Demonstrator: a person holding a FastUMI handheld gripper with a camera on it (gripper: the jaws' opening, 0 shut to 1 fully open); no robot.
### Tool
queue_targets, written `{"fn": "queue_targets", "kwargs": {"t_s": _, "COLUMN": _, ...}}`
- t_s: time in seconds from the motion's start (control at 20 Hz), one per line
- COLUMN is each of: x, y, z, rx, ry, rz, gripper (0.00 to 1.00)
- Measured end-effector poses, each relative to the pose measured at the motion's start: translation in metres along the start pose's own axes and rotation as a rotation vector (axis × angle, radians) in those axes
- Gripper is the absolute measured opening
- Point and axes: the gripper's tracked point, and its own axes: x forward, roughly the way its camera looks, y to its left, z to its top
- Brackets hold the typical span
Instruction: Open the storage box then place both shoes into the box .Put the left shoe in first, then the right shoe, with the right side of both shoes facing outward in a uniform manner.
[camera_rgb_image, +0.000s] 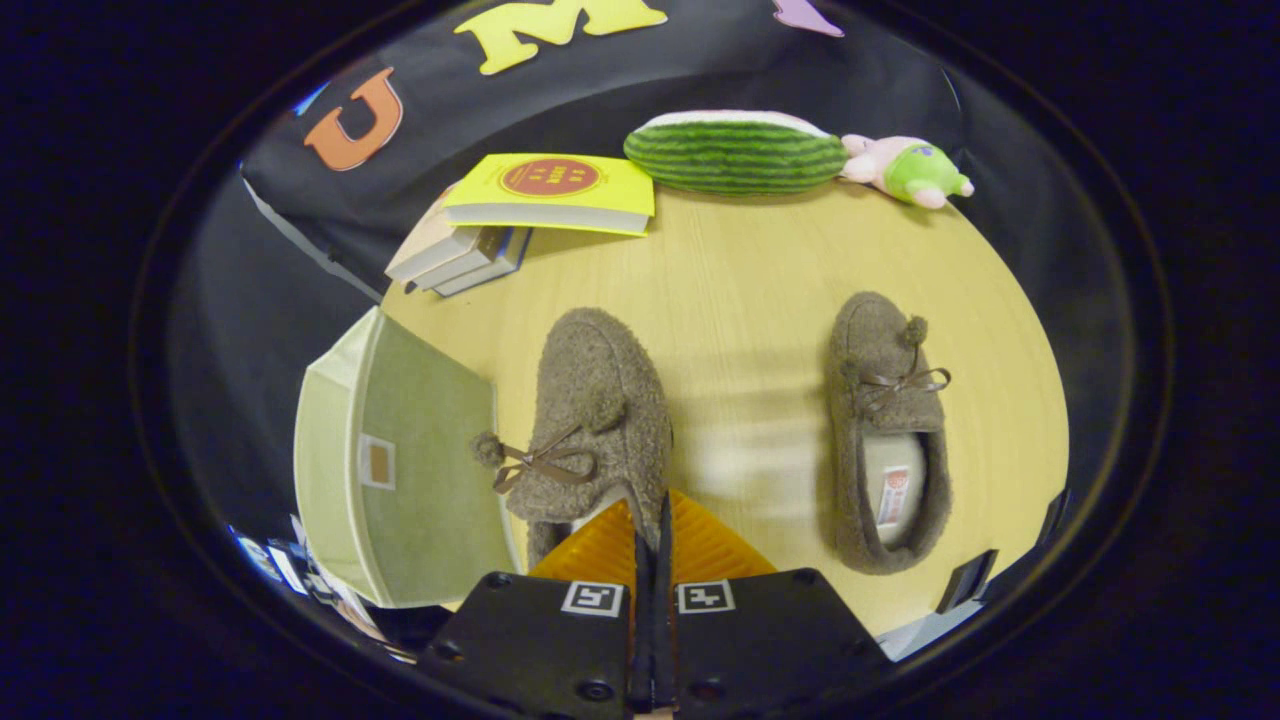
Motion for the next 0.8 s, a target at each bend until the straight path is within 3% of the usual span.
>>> {"fn": "queue_targets", "kwargs": {"t_s": 0.4, "x": -0.076, "y": 0.085, "z": 0.018, "rx": -0.069, "ry": -0.093, "rz": 0.045, "gripper": 0.06}}
{"fn": "queue_targets", "kwargs": {"t_s": 0.8, "x": -0.083, "y": 0.187, "z": 0.007, "rx": -0.069, "ry": -0.109, "rz": 0.117, "gripper": 0.06}}
